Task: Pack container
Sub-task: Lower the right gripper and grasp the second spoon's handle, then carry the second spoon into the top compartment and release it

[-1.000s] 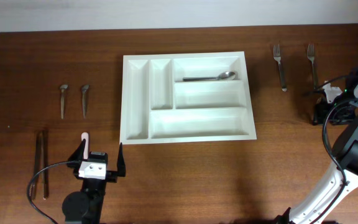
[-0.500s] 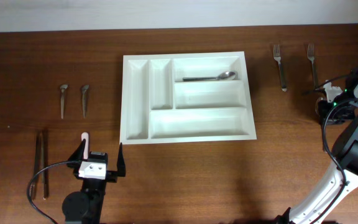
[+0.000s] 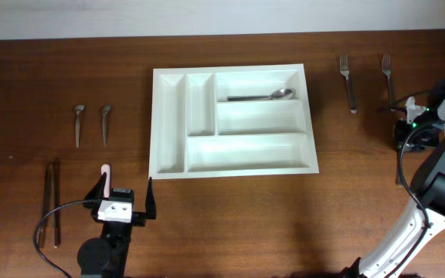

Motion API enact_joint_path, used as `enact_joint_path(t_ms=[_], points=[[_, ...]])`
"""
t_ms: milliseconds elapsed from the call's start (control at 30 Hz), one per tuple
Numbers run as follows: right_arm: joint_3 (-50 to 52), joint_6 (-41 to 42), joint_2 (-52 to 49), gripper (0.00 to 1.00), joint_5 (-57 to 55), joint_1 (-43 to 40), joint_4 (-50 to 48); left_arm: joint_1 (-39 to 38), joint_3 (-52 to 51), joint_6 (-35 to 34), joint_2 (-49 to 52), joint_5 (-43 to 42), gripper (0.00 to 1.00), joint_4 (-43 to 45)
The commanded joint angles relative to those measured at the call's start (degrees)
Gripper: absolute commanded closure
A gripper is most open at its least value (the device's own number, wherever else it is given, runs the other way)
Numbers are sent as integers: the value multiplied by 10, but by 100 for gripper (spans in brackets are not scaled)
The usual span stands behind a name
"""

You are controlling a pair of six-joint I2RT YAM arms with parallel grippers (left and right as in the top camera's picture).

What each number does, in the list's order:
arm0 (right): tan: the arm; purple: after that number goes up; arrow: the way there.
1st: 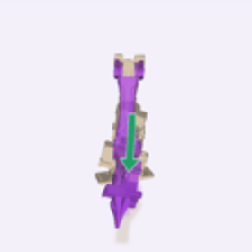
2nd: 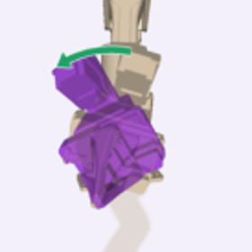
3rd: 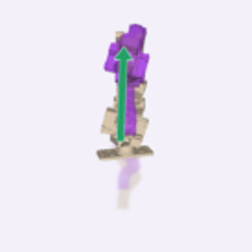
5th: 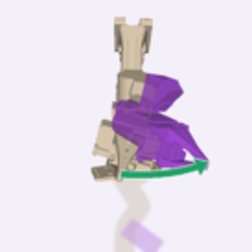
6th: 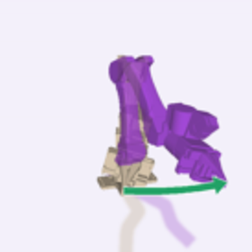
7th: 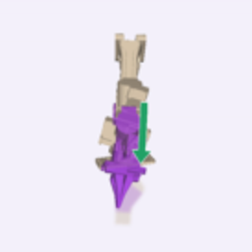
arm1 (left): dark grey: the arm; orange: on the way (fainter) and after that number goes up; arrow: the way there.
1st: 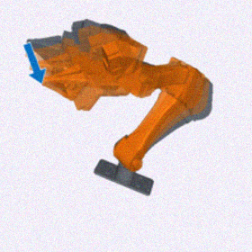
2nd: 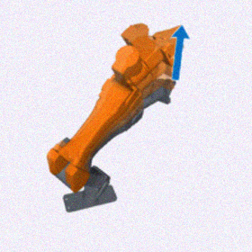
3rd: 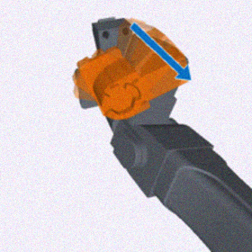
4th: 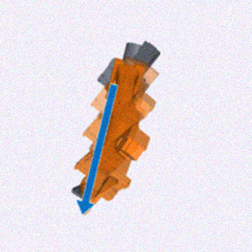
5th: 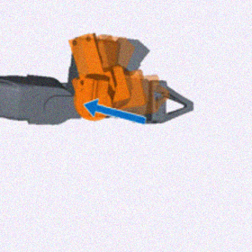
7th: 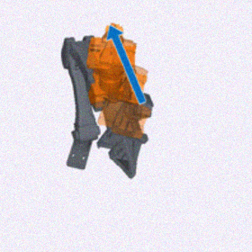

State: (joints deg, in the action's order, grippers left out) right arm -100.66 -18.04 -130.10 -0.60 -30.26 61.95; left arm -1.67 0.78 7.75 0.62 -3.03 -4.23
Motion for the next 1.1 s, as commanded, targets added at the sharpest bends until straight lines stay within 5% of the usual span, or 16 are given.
enact_joint_path(t_ms=[0,467,700,1067], points=[[-68,91,-11,96,2,40,20,3,-3,7,-3,-2,1,-1],[-362,437,-11,96,118,169,75,3,-3,7,-3,-2,1,-1],[-365,748,-11,96,125,243,86,3,-3,7,-3,-2,1,-1],[-364,987,-13,97,59,358,57,3,-3,7,-3,-2,1,-1]])
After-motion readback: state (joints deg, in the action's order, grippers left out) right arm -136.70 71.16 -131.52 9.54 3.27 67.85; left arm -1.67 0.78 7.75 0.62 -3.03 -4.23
